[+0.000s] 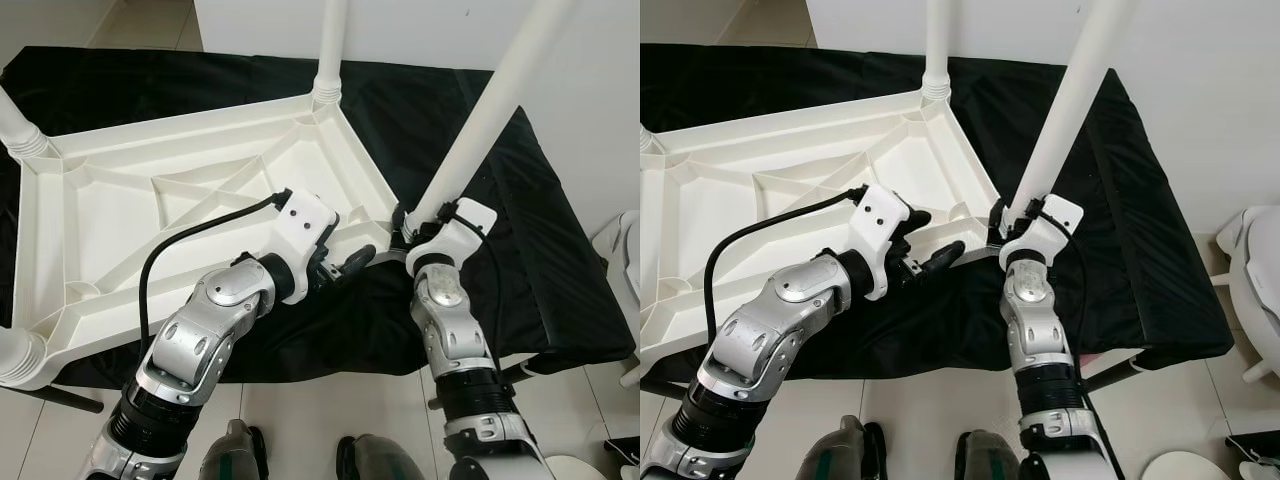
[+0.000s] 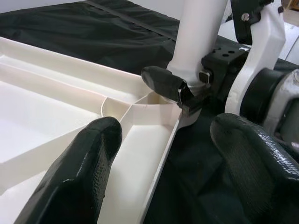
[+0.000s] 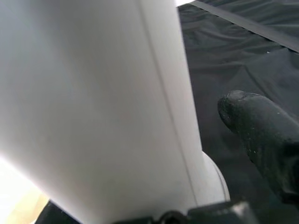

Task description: Building children table

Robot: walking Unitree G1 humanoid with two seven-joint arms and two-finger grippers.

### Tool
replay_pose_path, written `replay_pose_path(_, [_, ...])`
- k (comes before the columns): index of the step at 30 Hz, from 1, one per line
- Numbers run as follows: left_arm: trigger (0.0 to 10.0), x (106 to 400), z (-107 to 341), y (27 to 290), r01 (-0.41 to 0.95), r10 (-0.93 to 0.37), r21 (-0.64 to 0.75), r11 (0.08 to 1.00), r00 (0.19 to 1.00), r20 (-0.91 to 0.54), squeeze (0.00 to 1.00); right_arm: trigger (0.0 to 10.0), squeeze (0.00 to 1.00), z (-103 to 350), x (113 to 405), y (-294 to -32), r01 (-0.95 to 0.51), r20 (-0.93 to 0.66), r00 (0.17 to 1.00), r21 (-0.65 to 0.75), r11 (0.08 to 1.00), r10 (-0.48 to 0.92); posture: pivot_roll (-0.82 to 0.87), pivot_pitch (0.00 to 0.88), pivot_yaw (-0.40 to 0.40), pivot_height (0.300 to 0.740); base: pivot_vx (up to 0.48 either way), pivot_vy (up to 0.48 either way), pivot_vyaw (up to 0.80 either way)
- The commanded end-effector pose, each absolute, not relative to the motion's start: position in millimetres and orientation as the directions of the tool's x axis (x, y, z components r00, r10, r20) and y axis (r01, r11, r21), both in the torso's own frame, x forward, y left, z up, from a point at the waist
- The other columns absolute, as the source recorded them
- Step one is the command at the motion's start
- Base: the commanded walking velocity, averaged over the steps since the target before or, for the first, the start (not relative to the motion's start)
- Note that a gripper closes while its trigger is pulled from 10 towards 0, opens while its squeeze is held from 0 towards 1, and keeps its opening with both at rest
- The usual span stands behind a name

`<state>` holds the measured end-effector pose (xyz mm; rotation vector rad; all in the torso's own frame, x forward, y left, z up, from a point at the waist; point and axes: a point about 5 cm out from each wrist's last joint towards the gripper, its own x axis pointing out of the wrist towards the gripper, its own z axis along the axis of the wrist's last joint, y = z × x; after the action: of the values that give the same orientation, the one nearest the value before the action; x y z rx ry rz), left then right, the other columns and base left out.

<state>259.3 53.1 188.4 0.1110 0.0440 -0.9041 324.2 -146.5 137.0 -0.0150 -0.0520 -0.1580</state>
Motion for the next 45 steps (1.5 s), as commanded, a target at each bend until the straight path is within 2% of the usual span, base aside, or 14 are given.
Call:
replay_pose_path(1, [10.0, 256, 189, 50, 0.795, -0.792, 0.080, 0.601, 0.606, -0.077, 0.00, 10.0, 1.00, 140, 327, -158, 0.146, 0.070, 0.987, -0.005, 0.989, -0.146, -0.13, 0.082, -0.016, 0.740, 0.000, 0.000, 0.00])
replay_pose_path(2, [10.0, 257, 189, 49, 0.795, -0.792, 0.079, 0.601, 0.606, -0.076, 0.00, 10.0, 0.98, 143, 330, -160, 0.093, 0.080, 0.993, -0.016, 0.996, -0.092, -0.13, 0.081, -0.017, 0.740, 0.000, 0.000, 0.00])
replay_pose_path(4, [10.0, 257, 189, 49, 0.795, -0.792, 0.079, 0.601, 0.606, -0.076, 0.00, 10.0, 0.98, 143, 330, -160, 0.093, 0.080, 0.993, -0.016, 0.996, -0.092, -0.13, 0.081, -0.017, 0.740, 0.000, 0.000, 0.00])
replay_pose_path(5, [10.0, 257, 189, 49, 0.795, -0.792, 0.079, 0.601, 0.606, -0.075, 0.00, 10.0, 0.00, 145, 331, -161, 0.057, 0.087, 0.995, -0.018, 0.998, -0.055, -0.13, 0.081, -0.018, 0.740, 0.000, 0.000, 0.00])
replay_pose_path(14, [10.0, 257, 190, 48, 0.796, -0.793, 0.080, 0.600, 0.605, -0.071, 0.00, 10.0, 0.00, 158, 334, -172, -0.156, 0.116, 0.980, -0.049, 0.987, 0.161, -0.13, 0.075, -0.021, 0.740, 0.000, 0.000, 0.00])
replay_pose_path(16, [10.0, 255, 190, 47, 0.804, -0.801, 0.082, 0.589, 0.594, -0.073, 0.00, 10.0, 0.00, 161, 334, -178, -0.242, 0.106, 0.963, -0.072, 0.968, 0.249, -0.13, 0.078, -0.021, 0.740, 0.000, 0.000, 0.00])
replay_pose_path(22, [10.0, 254, 189, 46, 0.811, -0.808, 0.082, 0.579, 0.585, -0.078, 0.00, 10.0, 0.00, 163, 335, -184, -0.314, 0.082, 0.943, -0.095, 0.945, 0.322, -0.13, 0.081, -0.019, 0.740, 0.000, 0.000, 0.00])
replay_pose_path(24, [10.0, 252, 188, 45, 0.817, -0.813, 0.081, 0.571, 0.576, -0.083, 0.00, 10.0, 0.00, 162, 337, -192, -0.374, 0.056, 0.921, -0.154, 0.915, 0.386, -0.13, 0.082, -0.017, 0.740, 0.000, 0.000, 0.00])
replay_pose_path(32, [10.0, 252, 188, 43, 0.823, -0.819, 0.083, 0.562, 0.568, -0.087, 0.00, 10.0, 0.00, 152, 340, -196, -0.504, -0.012, 0.861, -0.146, 0.851, 0.508, -0.13, 0.081, -0.012, 0.740, 0.000, 0.000, 0.00])
replay_pose_path(33, [10.0, 252, 188, 43, 0.824, -0.820, 0.084, 0.560, 0.566, -0.086, 0.00, 9.2, 0.00, 150, 341, -196, -0.521, -0.018, 0.852, -0.145, 0.841, 0.524, -0.13, 0.080, -0.010, 0.740, 0.000, 0.000, 0.00])
replay_pose_path(34, [10.0, 252, 188, 43, 0.824, -0.820, 0.084, 0.560, 0.566, -0.086, 0.00, 9.2, 0.00, 150, 341, -196, -0.521, -0.018, 0.852, -0.145, 0.841, 0.524, -0.13, 0.080, -0.010, 0.740, 0.000, 0.000, 0.00])
replay_pose_path(35, [10.0, 252, 188, 42, 0.825, -0.821, 0.084, 0.559, 0.565, -0.085, 0.00, 5.8, 0.00, 148, 343, -195, -0.534, -0.021, 0.844, -0.138, 0.834, 0.536, -0.13, 0.079, -0.011, 0.740, 0.000, 0.000, 0.00])
replay_pose_path(36, [10.0, 252, 188, 42, 0.825, -0.821, 0.084, 0.559, 0.565, -0.084, 0.00, 0.0, 0.00, 147, 345, -193, -0.544, -0.022, 0.837, -0.130, 0.829, 0.546, -0.13, 0.077, -0.010, 0.740, 0.000, 0.000, 0.00])
replay_pose_path(45, [10.0, 253, 189, 41, 0.822, -0.819, 0.085, 0.563, 0.569, -0.078, 0.00, 0.0, 0.00, 145, 351, -190, -0.570, -0.030, 0.820, -0.129, 0.812, 0.571, -0.13, 0.073, -0.016, 0.740, 0.000, 0.000, 0.00])
